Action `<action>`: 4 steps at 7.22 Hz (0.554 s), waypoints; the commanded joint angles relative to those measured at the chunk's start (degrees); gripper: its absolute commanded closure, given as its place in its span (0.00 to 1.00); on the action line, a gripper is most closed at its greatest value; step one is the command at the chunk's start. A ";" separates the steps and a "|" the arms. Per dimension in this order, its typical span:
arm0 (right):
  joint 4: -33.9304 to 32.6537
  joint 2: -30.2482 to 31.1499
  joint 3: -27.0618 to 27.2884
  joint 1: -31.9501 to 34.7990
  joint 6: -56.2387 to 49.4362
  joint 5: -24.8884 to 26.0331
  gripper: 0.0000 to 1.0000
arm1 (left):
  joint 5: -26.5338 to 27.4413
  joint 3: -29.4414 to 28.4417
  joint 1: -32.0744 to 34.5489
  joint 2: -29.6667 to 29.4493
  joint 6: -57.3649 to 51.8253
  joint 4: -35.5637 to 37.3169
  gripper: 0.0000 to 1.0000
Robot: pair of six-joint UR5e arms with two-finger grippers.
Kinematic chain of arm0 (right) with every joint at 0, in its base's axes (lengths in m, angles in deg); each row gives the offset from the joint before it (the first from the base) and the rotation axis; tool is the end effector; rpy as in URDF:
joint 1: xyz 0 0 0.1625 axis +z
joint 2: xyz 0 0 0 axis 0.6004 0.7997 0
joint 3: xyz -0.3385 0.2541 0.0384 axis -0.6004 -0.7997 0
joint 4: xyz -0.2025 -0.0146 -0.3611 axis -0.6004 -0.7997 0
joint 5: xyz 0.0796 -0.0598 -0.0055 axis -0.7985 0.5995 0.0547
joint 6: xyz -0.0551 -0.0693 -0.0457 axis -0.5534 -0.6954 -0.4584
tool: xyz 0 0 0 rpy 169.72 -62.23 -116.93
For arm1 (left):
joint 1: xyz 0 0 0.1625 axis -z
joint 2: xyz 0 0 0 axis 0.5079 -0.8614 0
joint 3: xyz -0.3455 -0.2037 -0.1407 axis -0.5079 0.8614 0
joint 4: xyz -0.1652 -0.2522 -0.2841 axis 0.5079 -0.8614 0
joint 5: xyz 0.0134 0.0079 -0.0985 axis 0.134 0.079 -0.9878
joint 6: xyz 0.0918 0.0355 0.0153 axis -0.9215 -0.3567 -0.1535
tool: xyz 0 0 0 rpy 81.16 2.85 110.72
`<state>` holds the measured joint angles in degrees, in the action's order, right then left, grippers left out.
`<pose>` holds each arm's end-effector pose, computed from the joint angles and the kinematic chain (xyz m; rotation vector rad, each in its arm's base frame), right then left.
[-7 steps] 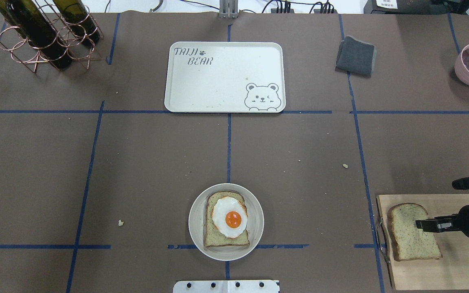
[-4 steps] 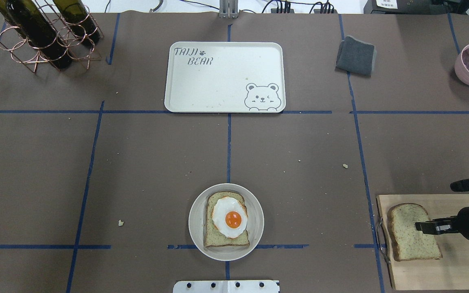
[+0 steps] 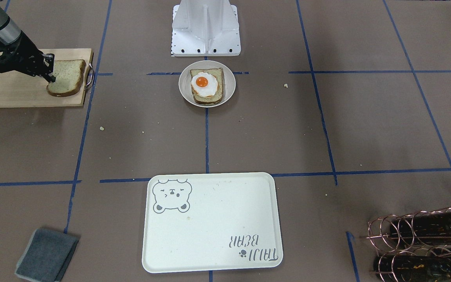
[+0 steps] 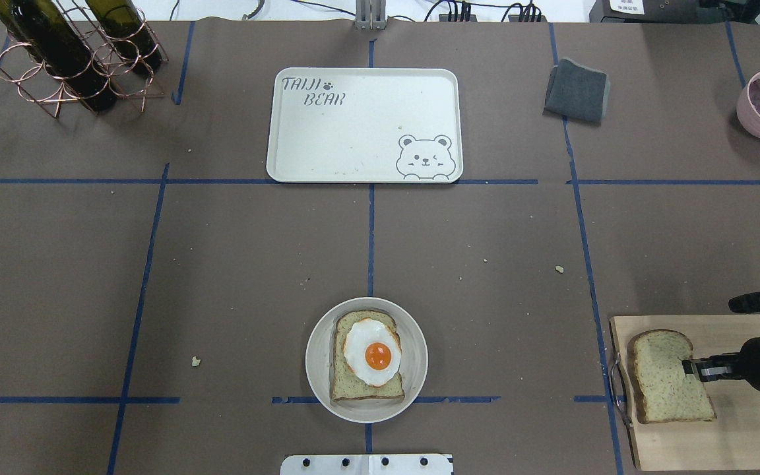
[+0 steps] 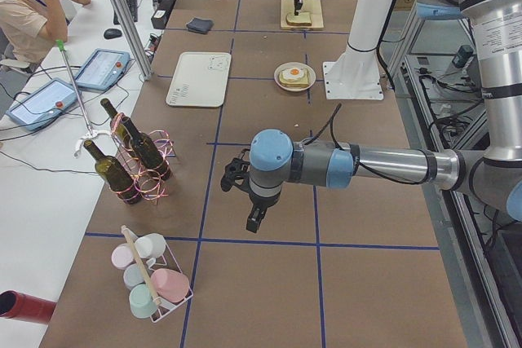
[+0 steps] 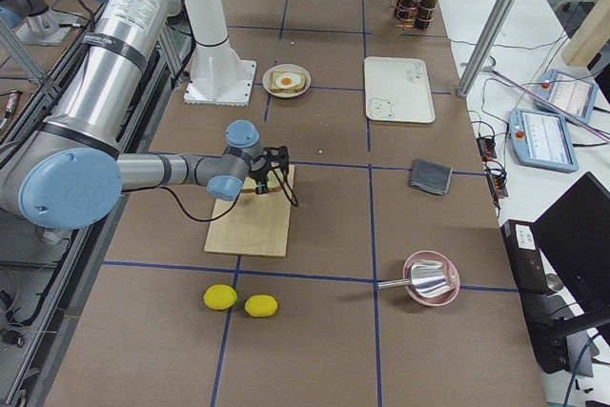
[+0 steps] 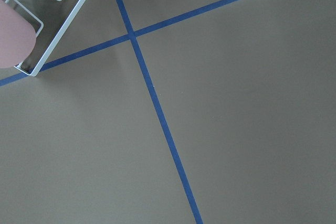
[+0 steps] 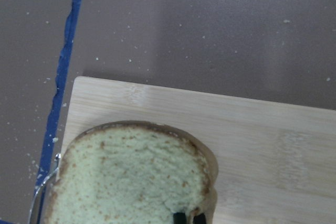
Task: Make sandwich and place on tray
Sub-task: 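Grasp the bread slice with the right gripper and lift it toward the plate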
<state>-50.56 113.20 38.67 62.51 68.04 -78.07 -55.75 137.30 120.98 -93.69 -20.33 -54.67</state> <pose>-0.2460 -0.2364 0.5688 0.1481 -0.9202 -0.0921 -0.0641 -0.3829 0.5970 0.2264 0.7896 0.3034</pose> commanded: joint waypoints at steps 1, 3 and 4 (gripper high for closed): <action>0.03 0.09 2.05 0.13 -0.02 0.11 1.00 | 0.00 0.18 0.07 0.00 0.00 0.03 0.00; 0.03 0.18 8.28 0.31 1.46 -2.60 1.00 | 0.00 0.18 0.07 0.00 0.00 0.03 0.00; 0.03 -0.43 10.66 1.79 3.13 -4.71 1.00 | 0.00 0.18 0.07 0.00 0.00 0.03 0.00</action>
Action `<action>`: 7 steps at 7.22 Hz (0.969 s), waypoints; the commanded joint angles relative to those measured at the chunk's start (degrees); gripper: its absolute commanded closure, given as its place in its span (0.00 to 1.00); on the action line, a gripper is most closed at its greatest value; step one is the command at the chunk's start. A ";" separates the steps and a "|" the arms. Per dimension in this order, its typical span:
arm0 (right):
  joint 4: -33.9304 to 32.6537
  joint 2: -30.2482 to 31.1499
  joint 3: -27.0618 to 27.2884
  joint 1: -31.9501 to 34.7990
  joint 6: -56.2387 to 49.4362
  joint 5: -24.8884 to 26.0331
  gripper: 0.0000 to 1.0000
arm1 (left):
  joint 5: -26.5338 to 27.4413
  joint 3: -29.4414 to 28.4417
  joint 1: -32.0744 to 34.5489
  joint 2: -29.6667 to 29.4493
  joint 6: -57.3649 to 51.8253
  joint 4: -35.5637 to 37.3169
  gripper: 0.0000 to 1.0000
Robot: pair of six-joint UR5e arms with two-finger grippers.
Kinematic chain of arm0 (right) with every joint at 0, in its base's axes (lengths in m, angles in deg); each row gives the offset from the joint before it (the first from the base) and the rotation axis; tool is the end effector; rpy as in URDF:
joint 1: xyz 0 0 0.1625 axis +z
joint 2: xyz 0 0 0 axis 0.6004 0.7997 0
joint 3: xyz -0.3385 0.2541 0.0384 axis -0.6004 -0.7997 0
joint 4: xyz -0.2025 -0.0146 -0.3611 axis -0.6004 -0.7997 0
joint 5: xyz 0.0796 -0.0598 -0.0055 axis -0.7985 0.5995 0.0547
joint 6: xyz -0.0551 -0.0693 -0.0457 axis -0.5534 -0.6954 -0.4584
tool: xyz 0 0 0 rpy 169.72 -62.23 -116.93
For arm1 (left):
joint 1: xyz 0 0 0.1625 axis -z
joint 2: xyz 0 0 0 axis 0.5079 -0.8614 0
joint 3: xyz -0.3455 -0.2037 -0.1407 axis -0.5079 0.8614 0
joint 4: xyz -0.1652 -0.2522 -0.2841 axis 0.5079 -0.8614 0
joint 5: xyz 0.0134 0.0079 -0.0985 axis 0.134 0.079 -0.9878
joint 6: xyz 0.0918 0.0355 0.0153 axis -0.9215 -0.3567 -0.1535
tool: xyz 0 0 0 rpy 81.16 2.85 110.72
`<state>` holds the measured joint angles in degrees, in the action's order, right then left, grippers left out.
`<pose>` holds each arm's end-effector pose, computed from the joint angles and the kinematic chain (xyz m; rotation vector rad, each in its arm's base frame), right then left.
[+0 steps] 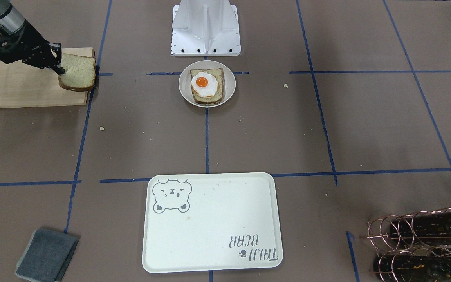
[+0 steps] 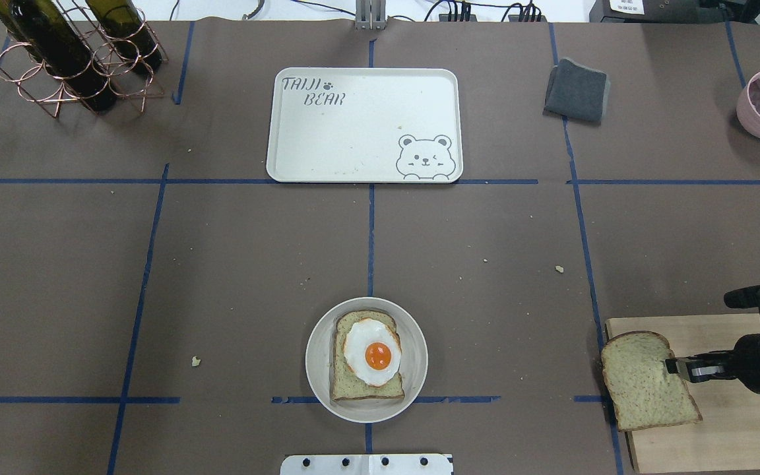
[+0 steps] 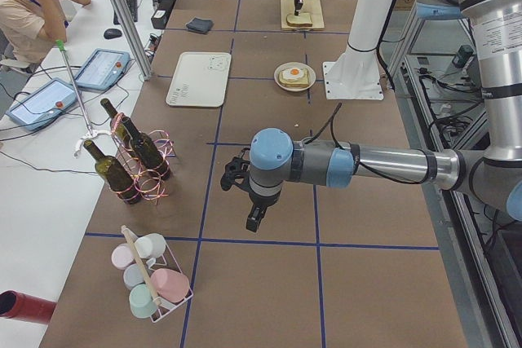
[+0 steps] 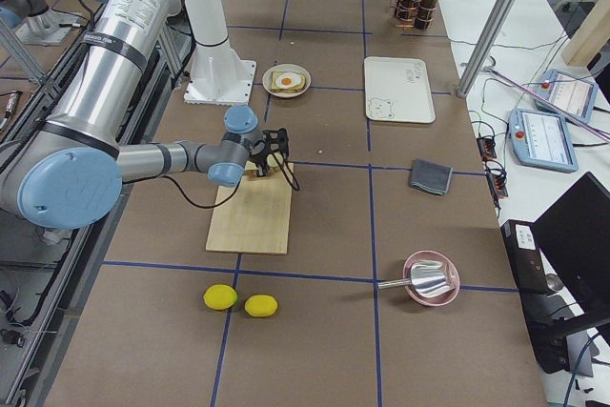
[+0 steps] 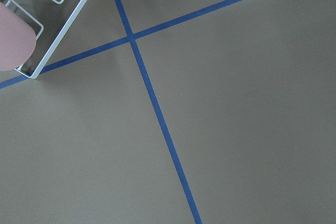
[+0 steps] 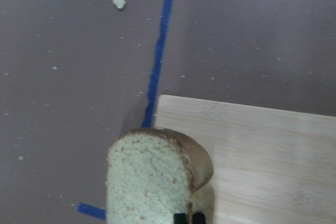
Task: Make sandwich and place on tray
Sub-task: 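Grasp the bread slice with the right gripper and lift it toward the plate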
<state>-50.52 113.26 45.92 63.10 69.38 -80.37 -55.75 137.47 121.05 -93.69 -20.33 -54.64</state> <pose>-0.2440 -0.2348 0.5018 0.1646 -1.0457 -0.1000 -0.0646 -0.3829 0.5956 0.2292 0.7891 0.3032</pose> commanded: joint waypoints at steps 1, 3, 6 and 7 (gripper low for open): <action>-0.61 -2.94 5.43 3.48 1.90 -6.00 1.00 | 0.00 0.00 0.00 0.00 0.00 0.00 0.00; -6.36 -15.71 5.02 3.51 4.68 -7.53 1.00 | 0.00 0.00 0.09 0.00 0.00 0.00 0.00; -29.32 -42.79 1.95 -2.69 10.41 -0.90 1.00 | 0.00 -0.26 0.09 0.00 0.00 0.09 0.00; -31.10 -47.73 -1.46 -5.52 11.03 3.33 1.00 | 0.00 -0.35 0.09 0.00 0.00 0.09 0.00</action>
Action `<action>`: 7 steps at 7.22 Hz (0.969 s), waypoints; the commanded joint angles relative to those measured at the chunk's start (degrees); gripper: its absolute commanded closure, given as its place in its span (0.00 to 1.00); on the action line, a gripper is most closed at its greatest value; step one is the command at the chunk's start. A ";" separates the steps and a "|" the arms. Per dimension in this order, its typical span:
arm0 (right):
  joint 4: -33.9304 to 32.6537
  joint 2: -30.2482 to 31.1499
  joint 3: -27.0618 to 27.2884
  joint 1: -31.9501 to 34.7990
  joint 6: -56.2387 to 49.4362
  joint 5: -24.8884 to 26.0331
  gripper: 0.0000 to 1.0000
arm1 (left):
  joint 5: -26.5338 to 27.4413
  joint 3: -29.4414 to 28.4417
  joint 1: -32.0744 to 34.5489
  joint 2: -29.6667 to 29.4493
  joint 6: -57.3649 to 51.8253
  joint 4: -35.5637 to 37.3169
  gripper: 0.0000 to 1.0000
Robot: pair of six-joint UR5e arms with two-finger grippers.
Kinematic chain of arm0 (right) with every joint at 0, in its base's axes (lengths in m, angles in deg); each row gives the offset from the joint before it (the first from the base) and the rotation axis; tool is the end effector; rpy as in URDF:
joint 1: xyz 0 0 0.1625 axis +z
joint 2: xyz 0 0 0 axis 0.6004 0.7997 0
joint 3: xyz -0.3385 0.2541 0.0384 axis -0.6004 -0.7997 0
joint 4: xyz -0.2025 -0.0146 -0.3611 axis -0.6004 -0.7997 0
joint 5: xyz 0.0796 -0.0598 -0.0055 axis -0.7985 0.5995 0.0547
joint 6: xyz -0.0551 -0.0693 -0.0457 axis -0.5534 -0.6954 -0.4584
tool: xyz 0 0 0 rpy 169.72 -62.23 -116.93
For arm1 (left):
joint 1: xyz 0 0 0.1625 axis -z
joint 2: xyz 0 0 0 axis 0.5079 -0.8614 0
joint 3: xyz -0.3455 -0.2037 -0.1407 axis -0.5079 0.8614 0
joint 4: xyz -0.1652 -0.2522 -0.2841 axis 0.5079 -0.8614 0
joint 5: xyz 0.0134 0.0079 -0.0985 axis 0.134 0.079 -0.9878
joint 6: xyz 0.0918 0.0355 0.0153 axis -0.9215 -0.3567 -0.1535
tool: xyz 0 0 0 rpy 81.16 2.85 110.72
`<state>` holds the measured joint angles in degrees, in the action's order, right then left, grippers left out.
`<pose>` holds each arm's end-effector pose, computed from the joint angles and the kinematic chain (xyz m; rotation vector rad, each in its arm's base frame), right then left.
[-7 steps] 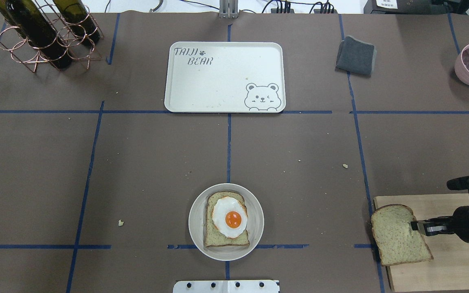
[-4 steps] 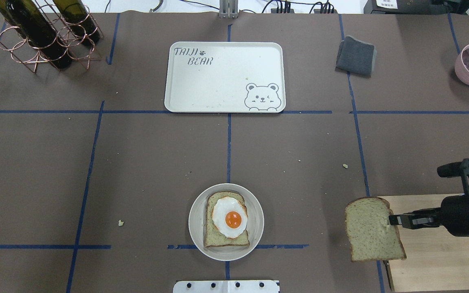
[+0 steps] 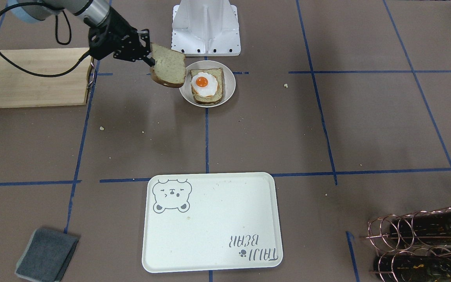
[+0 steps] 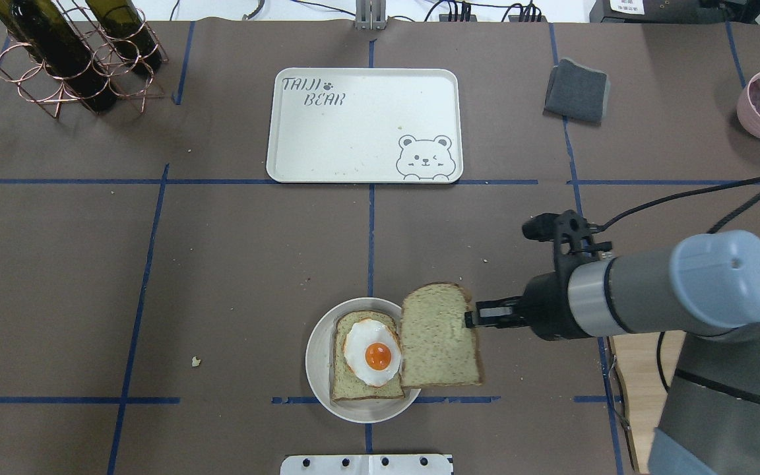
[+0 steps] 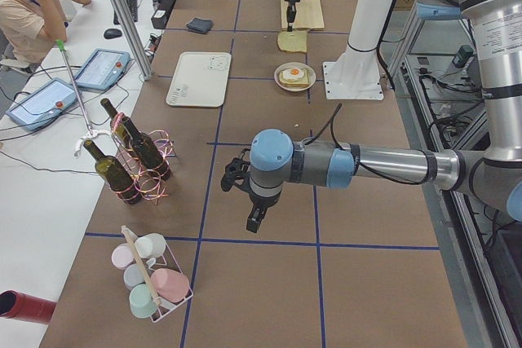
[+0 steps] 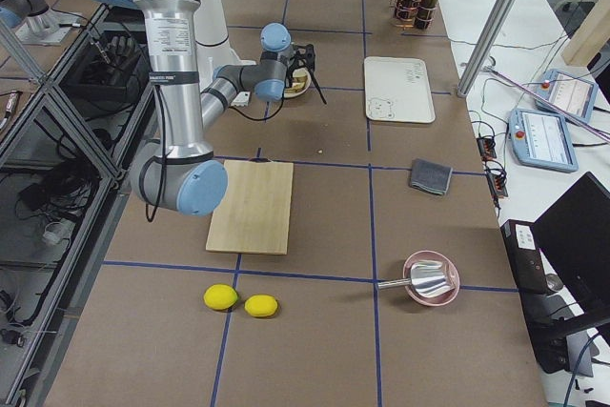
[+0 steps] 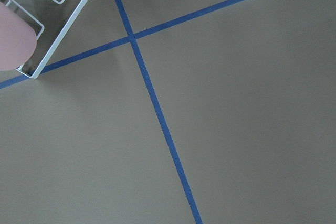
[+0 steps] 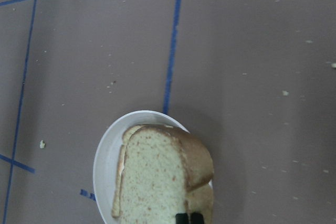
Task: Make sandwich and place on tray
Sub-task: 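Lay the bread slice over the fried egg toast and open the right gripper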
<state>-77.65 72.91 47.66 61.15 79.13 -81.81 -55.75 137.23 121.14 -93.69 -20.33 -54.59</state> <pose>-0.4130 -0.2964 0.2472 0.1335 -1.3002 -0.0437 -0.0652 -0.3826 0.5978 0.2250 0.7896 0.2997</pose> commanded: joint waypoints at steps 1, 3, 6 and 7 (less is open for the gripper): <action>-4.16 -9.00 -5.49 -6.30 1.37 7.95 1.00 | 0.00 -0.11 -0.09 0.00 0.00 -0.05 0.00; -3.64 -10.94 -9.53 -7.55 1.37 10.09 1.00 | 0.00 -0.19 0.00 0.00 0.09 -0.05 0.00; -3.64 -10.60 -11.22 -8.87 1.37 13.51 0.01 | 0.00 -0.19 -0.09 0.00 0.00 -0.05 0.00; -3.90 -10.43 -10.70 -8.70 1.37 13.95 0.00 | -0.09 -0.11 -0.09 0.00 0.00 -0.14 0.00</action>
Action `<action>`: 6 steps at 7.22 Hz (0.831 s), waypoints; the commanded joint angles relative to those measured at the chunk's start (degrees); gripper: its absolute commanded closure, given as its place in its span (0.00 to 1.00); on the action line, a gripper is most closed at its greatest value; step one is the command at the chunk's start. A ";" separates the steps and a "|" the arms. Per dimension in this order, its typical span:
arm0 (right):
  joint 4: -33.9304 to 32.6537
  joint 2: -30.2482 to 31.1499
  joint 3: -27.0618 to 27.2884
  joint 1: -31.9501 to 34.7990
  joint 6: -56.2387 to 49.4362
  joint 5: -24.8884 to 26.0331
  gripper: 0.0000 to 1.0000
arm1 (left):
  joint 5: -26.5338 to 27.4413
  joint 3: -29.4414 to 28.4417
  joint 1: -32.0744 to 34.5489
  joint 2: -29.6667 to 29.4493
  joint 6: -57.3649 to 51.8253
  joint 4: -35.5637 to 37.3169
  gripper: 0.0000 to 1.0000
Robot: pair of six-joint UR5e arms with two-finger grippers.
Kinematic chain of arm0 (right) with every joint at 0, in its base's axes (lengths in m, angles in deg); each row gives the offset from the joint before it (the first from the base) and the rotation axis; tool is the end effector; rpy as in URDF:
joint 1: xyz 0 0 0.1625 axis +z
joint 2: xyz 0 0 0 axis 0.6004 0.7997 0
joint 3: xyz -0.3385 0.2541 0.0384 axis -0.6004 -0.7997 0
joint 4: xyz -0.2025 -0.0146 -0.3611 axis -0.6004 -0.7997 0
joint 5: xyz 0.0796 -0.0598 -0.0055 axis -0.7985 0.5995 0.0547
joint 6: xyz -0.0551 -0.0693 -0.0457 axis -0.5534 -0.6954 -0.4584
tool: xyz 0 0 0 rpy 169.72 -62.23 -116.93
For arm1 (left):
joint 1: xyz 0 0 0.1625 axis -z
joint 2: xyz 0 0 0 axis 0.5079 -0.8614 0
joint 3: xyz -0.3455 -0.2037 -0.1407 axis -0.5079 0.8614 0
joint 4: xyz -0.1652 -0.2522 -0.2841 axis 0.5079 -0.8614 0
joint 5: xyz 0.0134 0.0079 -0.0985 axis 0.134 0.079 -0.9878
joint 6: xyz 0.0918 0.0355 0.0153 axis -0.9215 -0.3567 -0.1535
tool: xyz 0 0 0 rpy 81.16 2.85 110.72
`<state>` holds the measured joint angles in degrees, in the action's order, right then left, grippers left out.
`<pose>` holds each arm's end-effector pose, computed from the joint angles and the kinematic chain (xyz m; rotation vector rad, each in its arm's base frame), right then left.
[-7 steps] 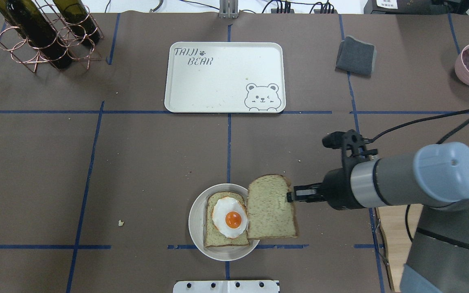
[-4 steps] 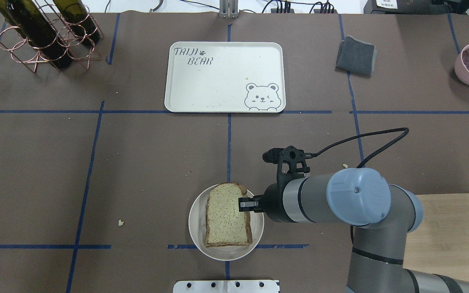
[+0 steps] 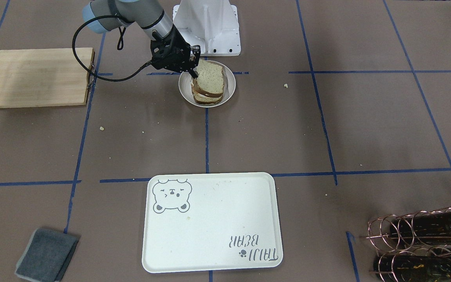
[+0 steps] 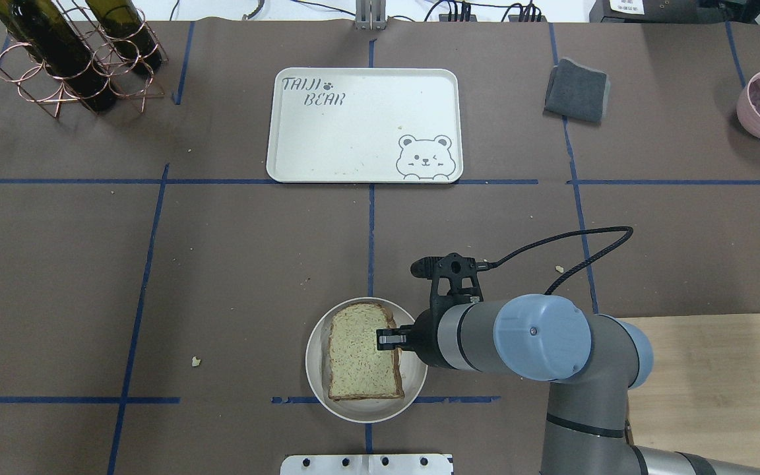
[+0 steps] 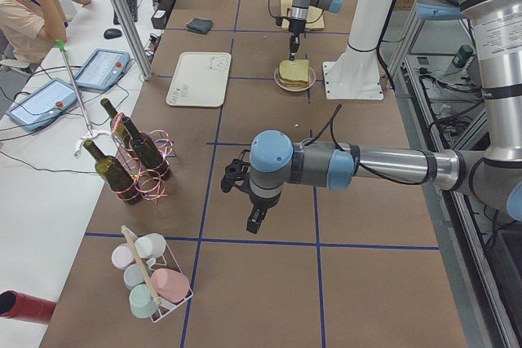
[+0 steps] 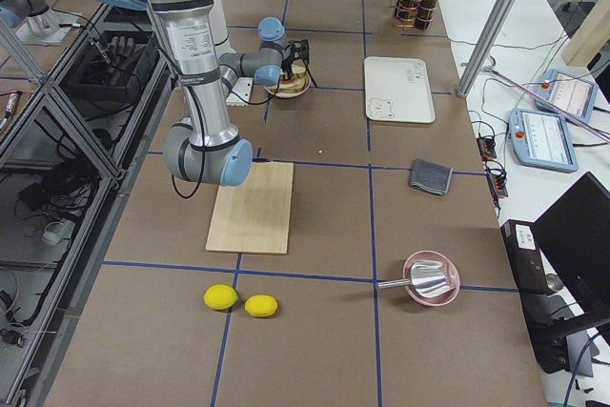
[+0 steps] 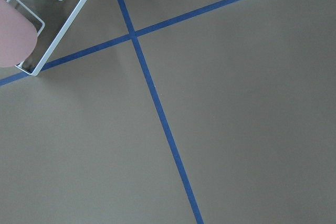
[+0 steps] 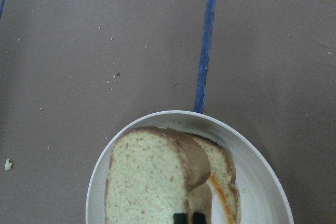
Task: Make sandwich and place on tray
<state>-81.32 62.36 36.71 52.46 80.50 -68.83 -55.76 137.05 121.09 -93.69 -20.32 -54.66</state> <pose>-0.5298 -0.2748 0.2364 0.1922 -1.2069 -0.0013 -0.0649 -0.3827 0.5992 0.2229 0.7902 0.2996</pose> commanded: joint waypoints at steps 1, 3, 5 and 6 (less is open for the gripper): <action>-0.75 0.48 0.86 1.47 -0.35 0.19 0.00 | -1.11 0.59 0.05 0.00 0.08 -0.07 0.00; -10.71 0.57 1.13 9.96 -2.10 -7.23 0.00 | -1.57 1.30 0.05 -0.09 0.08 -3.81 0.00; -20.75 1.70 1.39 21.48 -17.31 -15.87 0.00 | 0.45 1.83 -0.13 -1.92 0.17 -10.50 0.00; -23.23 4.06 1.40 27.79 -27.23 -18.94 0.00 | 0.11 1.13 -0.21 -3.50 0.69 -15.05 0.00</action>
<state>-100.43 64.31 38.05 73.00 64.44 -83.63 -55.68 138.51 120.95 -95.50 -20.03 -64.82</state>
